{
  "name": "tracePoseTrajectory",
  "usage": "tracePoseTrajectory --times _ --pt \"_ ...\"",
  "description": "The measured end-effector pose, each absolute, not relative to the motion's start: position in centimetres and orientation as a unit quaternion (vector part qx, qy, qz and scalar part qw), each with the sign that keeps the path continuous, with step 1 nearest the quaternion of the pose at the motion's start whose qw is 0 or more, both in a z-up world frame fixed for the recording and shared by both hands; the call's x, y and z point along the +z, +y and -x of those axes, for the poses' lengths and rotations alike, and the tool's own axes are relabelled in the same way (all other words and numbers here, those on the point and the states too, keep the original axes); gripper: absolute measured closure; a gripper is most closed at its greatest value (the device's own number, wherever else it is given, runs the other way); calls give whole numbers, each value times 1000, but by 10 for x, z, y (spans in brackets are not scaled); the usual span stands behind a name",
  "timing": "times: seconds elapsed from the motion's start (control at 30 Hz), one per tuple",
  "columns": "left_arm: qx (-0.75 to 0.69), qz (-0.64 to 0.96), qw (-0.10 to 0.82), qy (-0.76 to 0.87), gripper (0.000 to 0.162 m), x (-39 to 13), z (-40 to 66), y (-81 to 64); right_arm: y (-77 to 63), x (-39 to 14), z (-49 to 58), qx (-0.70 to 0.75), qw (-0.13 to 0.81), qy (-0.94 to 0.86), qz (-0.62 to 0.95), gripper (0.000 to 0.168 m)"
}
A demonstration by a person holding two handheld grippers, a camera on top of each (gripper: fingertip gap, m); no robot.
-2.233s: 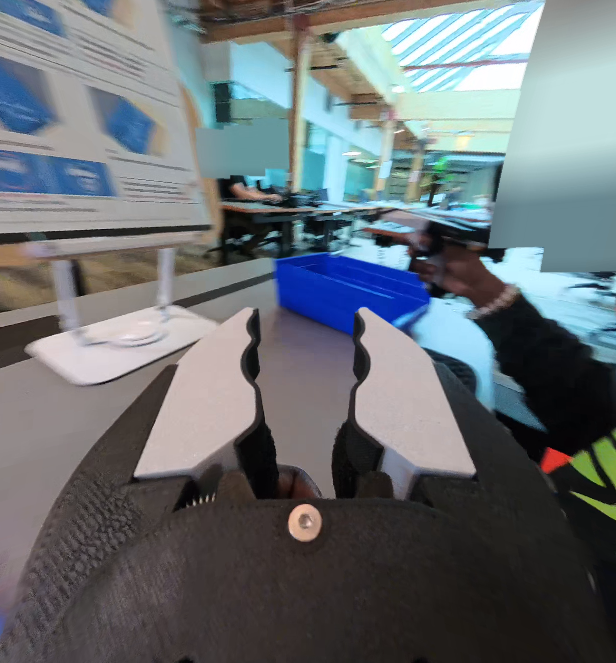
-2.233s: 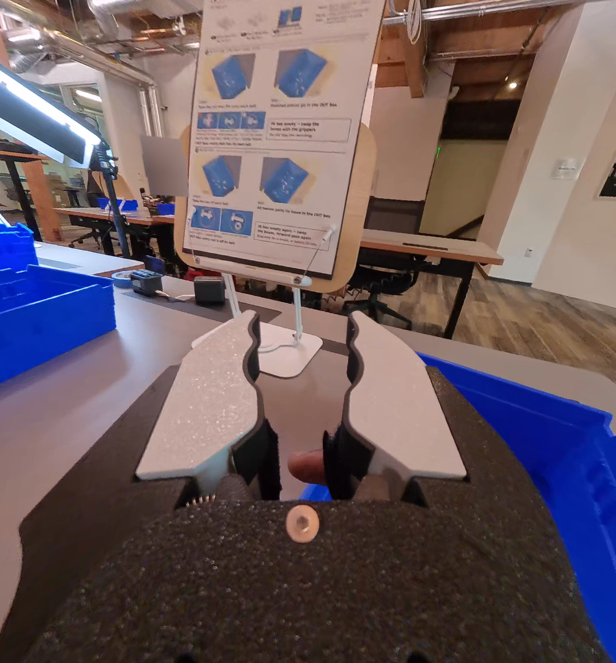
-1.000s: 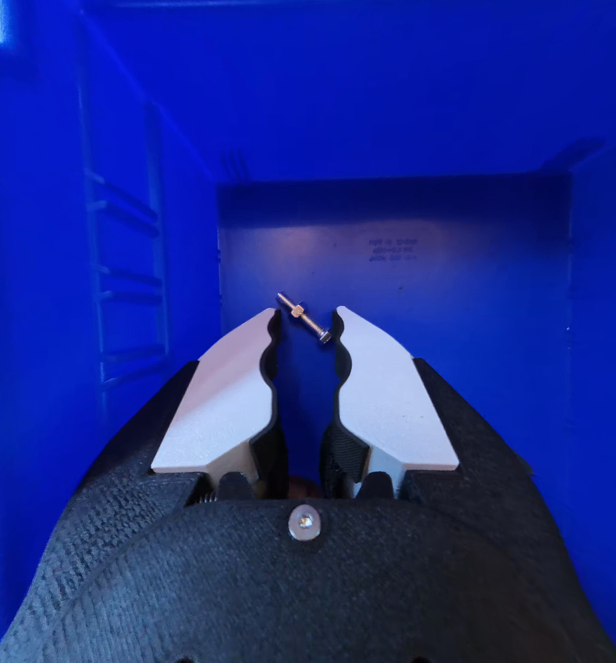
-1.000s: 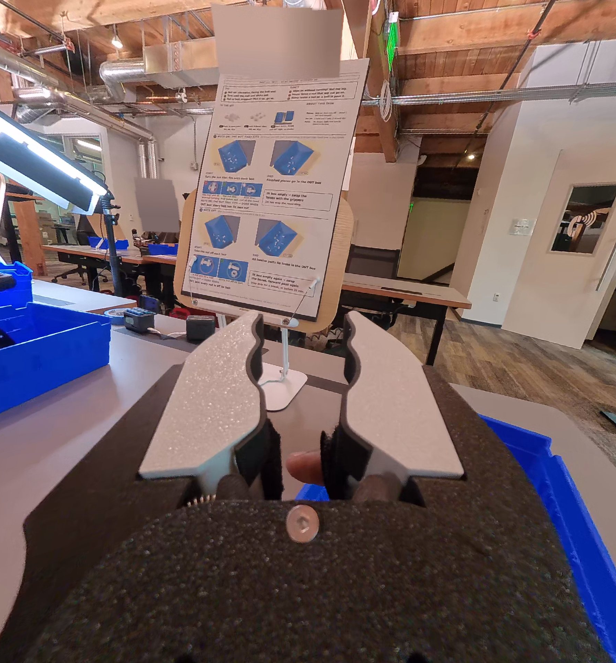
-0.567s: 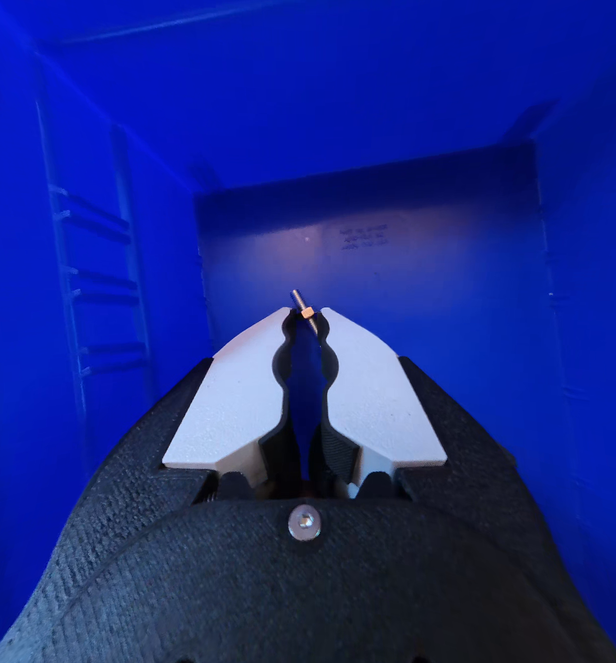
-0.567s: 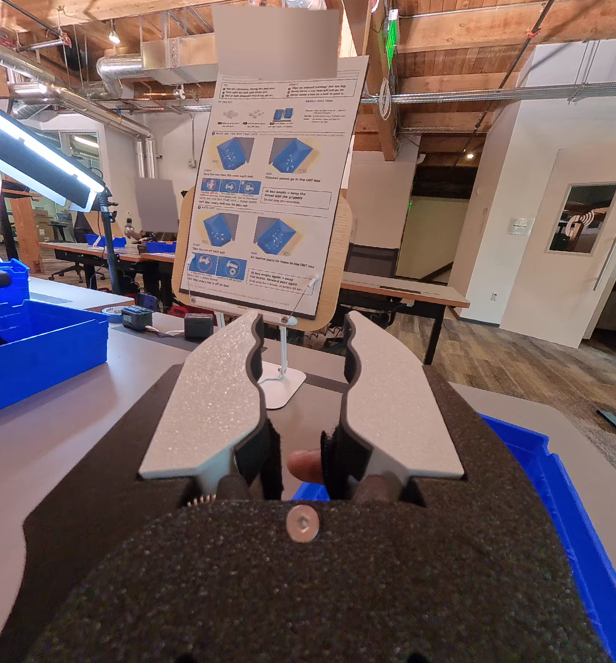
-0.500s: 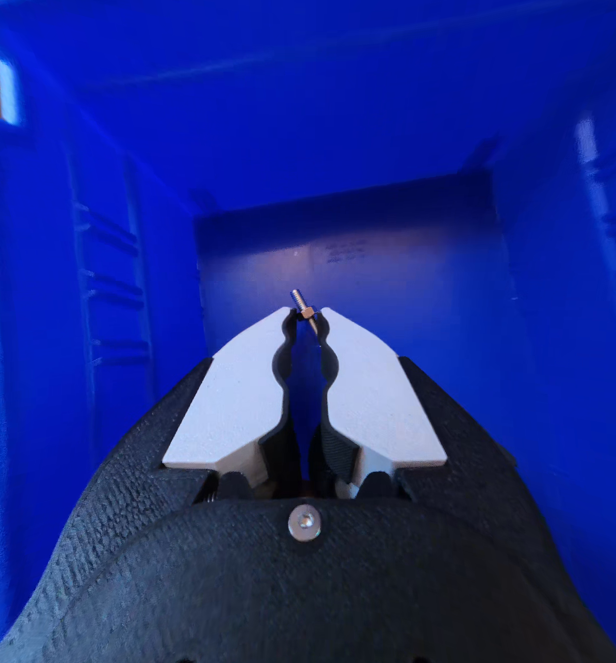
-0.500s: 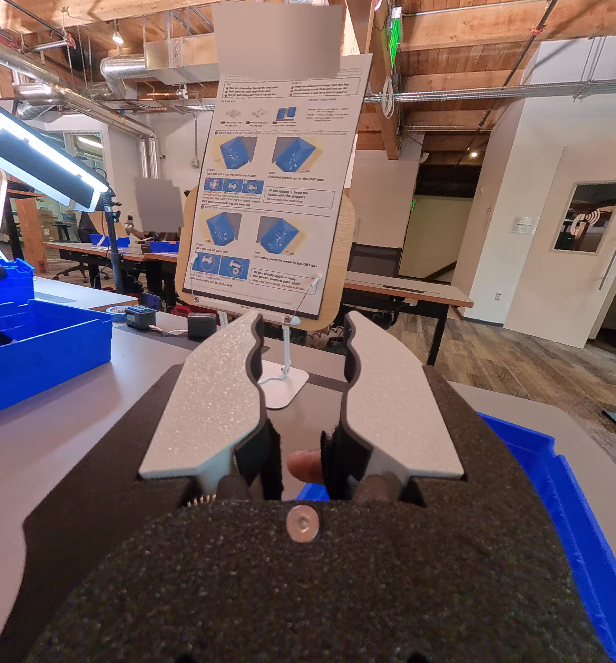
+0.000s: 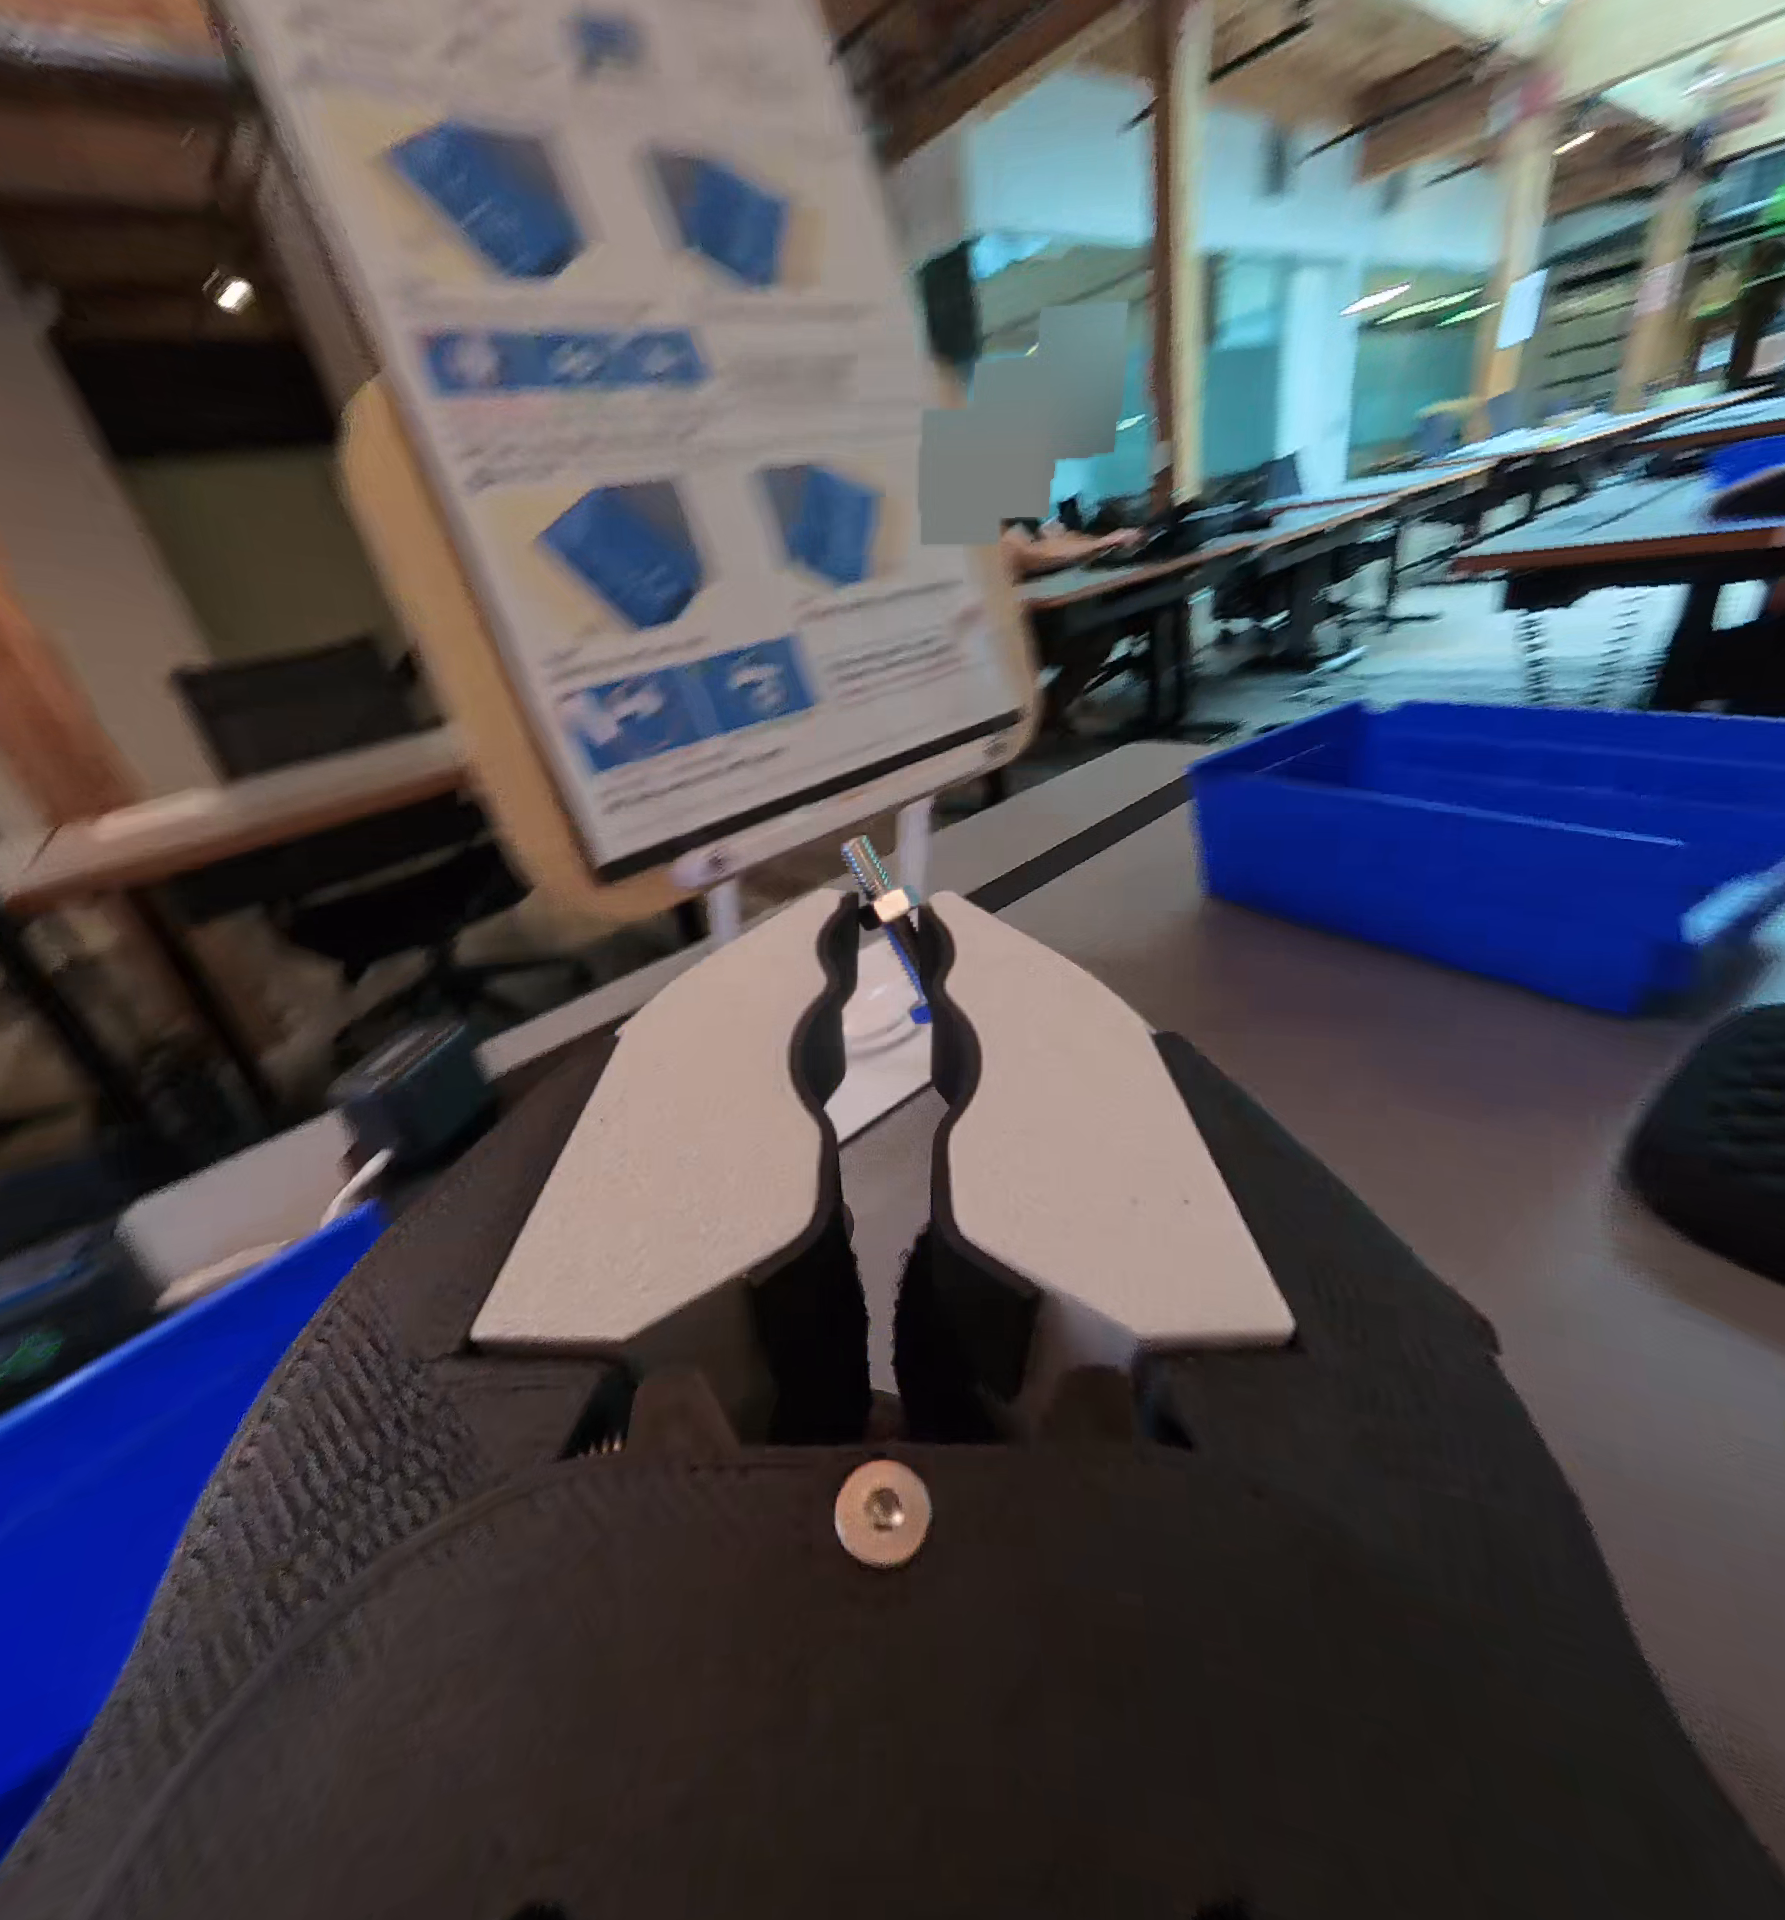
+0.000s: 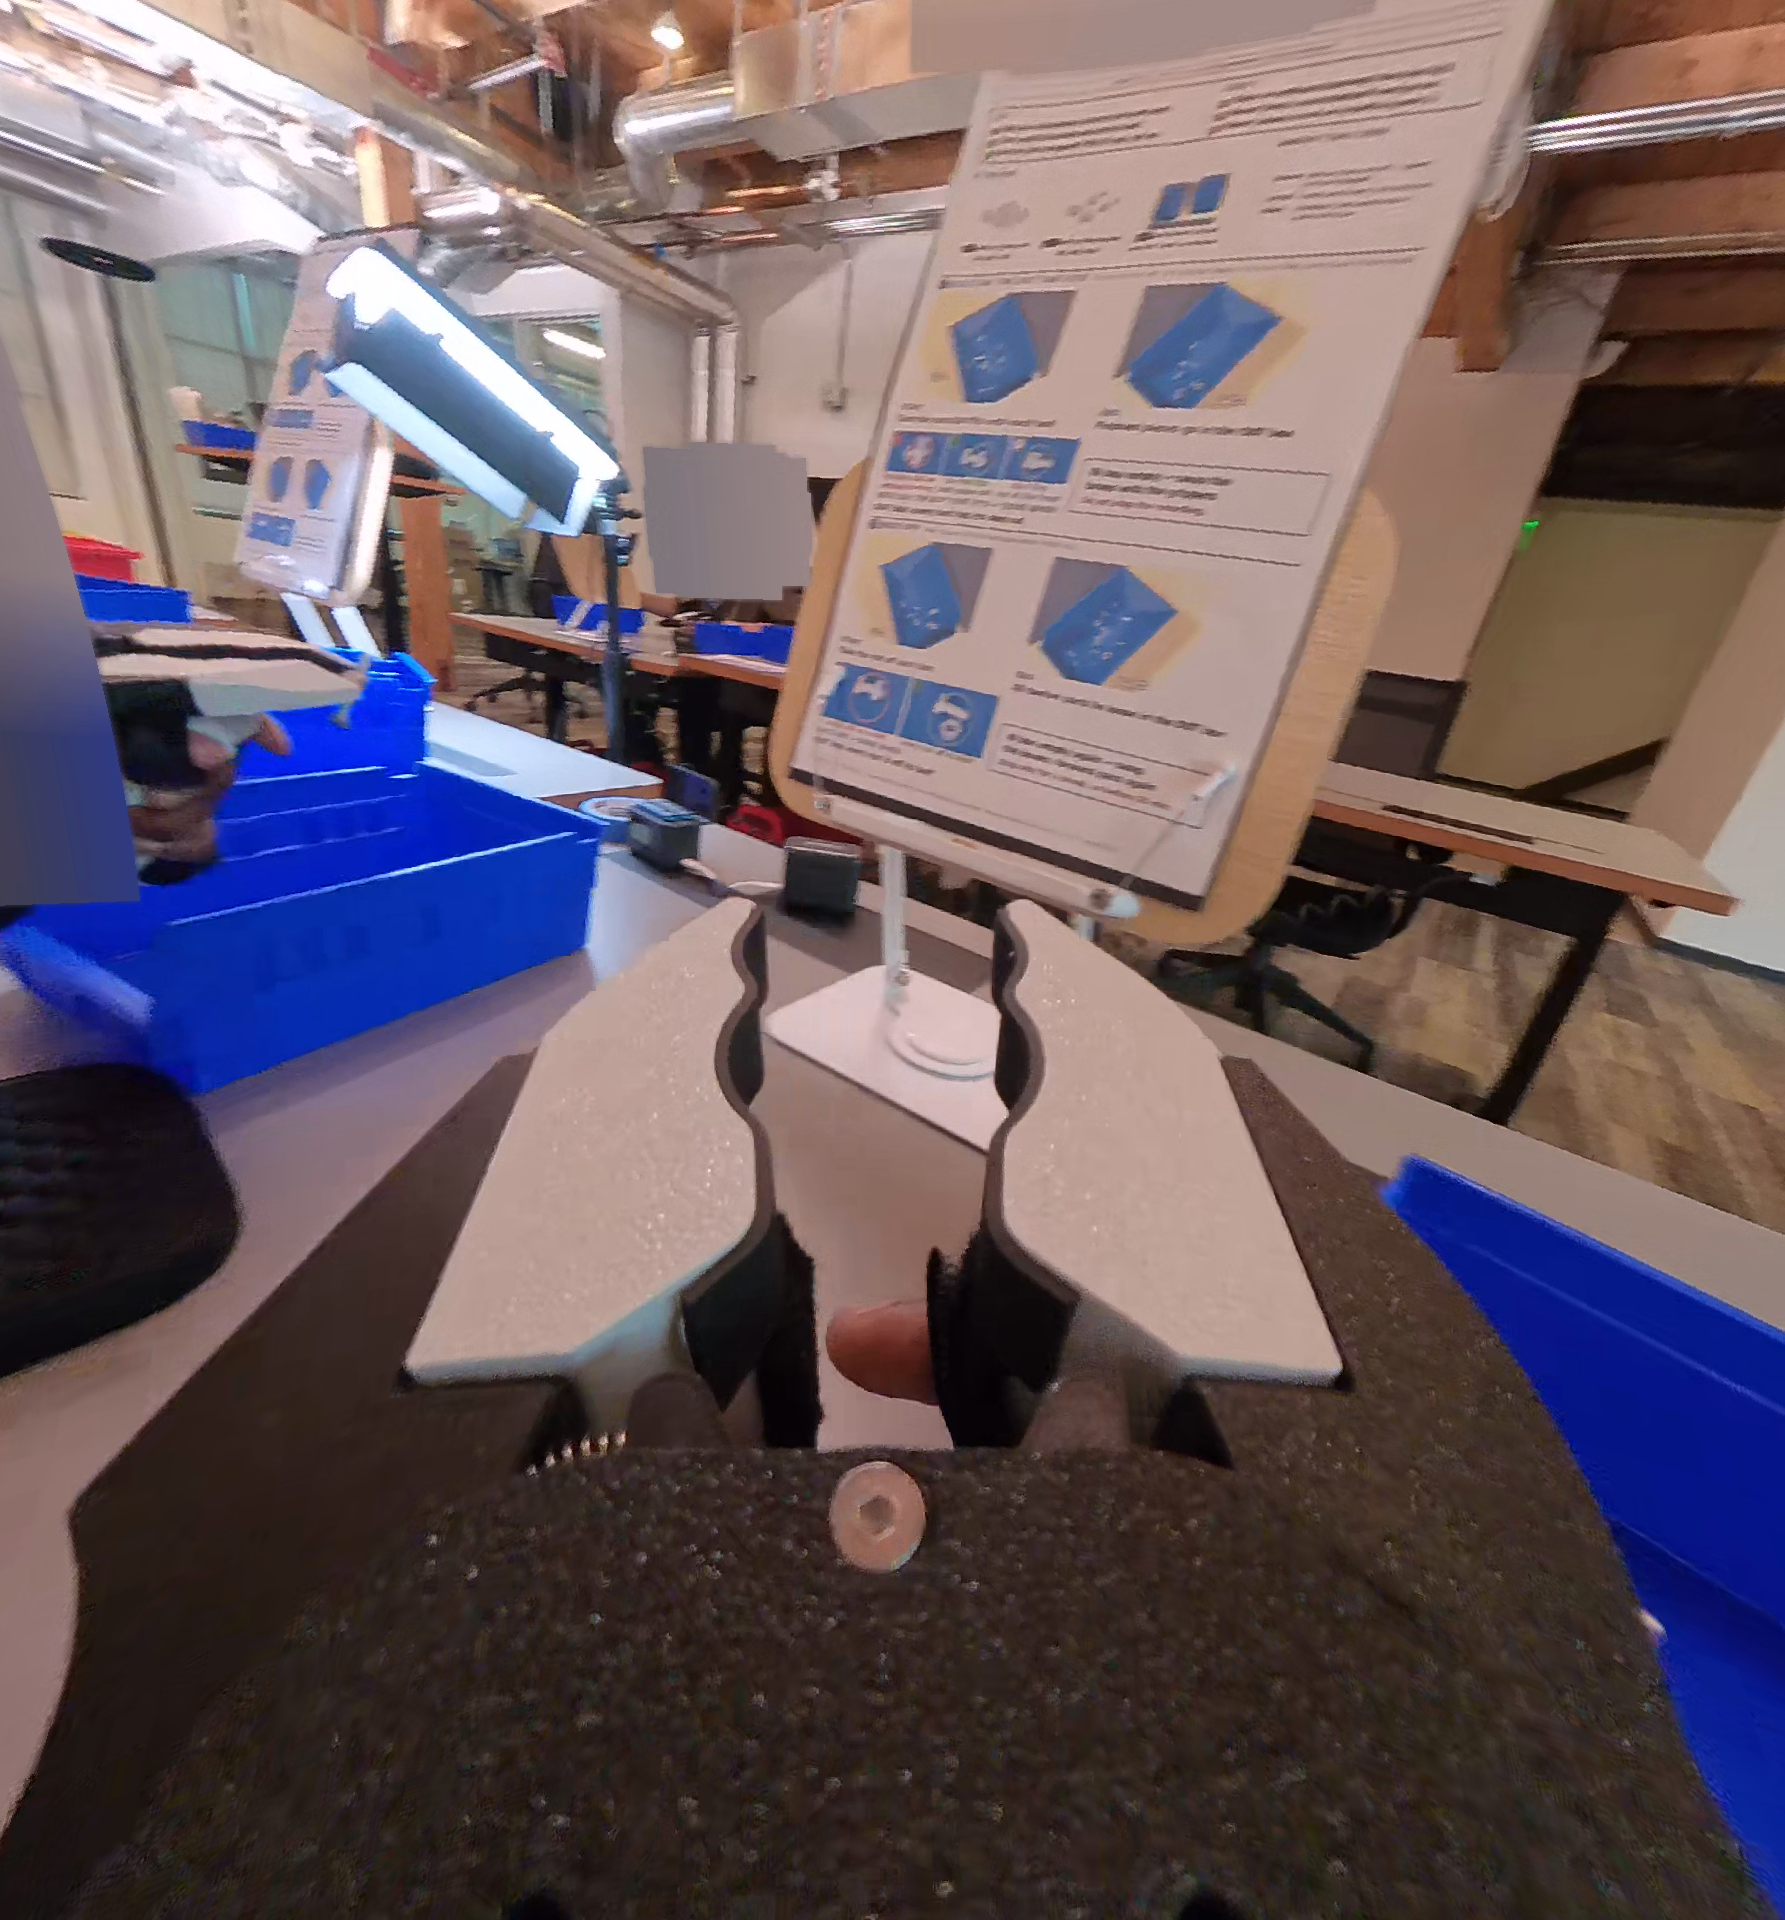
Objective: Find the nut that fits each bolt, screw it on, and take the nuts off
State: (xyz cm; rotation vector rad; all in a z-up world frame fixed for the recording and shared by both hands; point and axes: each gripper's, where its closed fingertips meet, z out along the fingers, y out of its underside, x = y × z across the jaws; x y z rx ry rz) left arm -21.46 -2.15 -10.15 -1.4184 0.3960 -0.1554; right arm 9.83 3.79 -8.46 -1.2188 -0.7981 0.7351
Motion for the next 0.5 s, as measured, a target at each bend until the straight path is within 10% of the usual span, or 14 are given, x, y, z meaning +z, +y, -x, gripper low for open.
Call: tracePoseTrajectory --times 0.5 --pt "-105 529 749 386 151 -148 39 -69 -60 -133 17 548 464 -497 487 148"
